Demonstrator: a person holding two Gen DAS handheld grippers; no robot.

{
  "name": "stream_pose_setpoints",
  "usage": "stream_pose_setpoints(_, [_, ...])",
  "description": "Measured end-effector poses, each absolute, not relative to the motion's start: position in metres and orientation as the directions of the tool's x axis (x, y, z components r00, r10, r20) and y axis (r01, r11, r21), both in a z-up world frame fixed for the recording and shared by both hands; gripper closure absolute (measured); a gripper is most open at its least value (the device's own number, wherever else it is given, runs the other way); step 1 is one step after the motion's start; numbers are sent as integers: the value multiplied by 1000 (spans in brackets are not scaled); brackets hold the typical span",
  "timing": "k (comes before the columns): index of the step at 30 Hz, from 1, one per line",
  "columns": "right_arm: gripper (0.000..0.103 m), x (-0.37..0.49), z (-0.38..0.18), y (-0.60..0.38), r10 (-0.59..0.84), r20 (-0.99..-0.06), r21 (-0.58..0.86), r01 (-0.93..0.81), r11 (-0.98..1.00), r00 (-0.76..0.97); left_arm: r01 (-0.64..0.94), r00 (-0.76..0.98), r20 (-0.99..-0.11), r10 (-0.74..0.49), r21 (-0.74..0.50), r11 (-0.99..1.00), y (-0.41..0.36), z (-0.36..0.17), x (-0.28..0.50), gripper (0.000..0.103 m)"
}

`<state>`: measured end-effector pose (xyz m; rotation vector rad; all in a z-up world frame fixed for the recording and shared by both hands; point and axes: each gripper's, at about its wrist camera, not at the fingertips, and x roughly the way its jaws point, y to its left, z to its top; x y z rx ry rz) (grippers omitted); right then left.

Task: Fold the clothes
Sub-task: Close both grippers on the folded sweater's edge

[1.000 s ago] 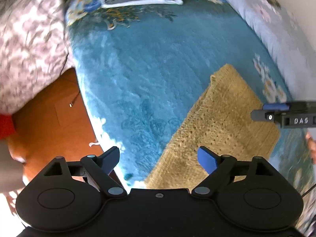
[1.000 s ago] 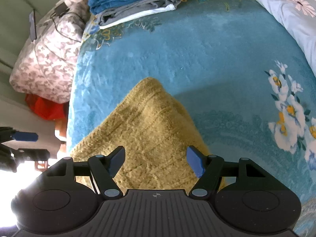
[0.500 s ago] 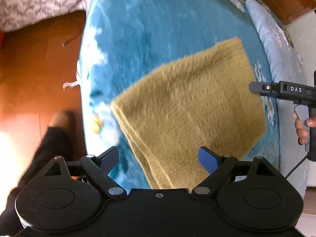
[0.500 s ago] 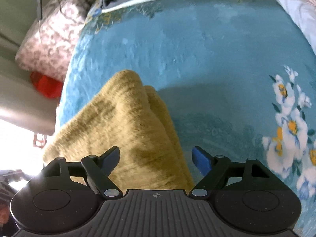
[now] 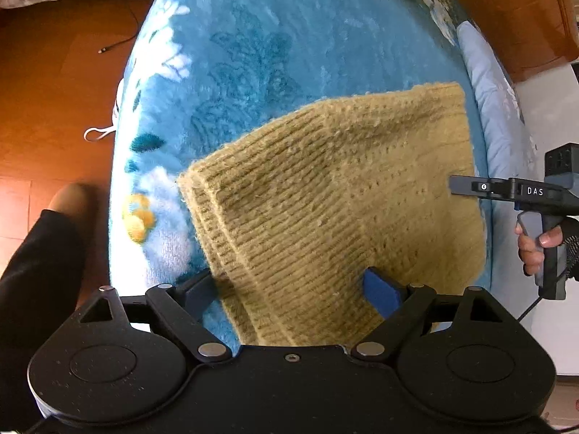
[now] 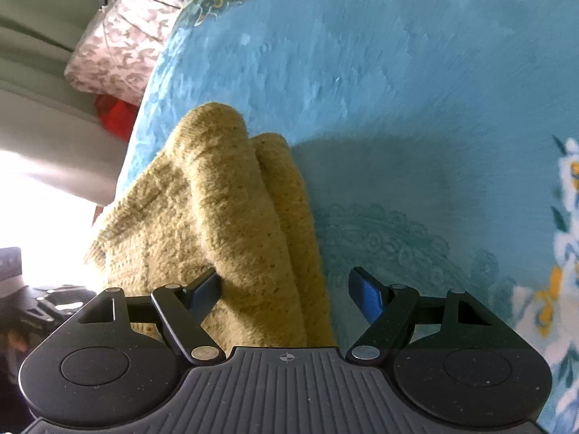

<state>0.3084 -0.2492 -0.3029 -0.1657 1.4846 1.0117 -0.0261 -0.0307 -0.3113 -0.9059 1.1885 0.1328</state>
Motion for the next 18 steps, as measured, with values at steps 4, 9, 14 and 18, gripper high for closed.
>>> stream_pose_setpoints(4, [27, 313, -314, -253, 487, -835, 534, -592, 604, -256, -540, 447, -819, -360, -568, 622, -29, -312, -35, 16])
stream_pose_setpoints(9, [52, 312, -319, -257, 532, -795, 599, -516, 612, -292, -540, 455, -806, -379, -588, 602, -29, -313, -33, 32])
stream_pose_setpoints(14, [65, 305, -312, -252, 520, -811, 573, -535, 620, -266, -555, 468, -788, -400, -614, 561, -27, -313, -35, 54])
stream_pose_setpoints(18, [72, 298, -304, -251, 518, -820, 556, -549, 624, -243, -546, 479, -774, -415, -632, 550, -25, -307, -34, 67])
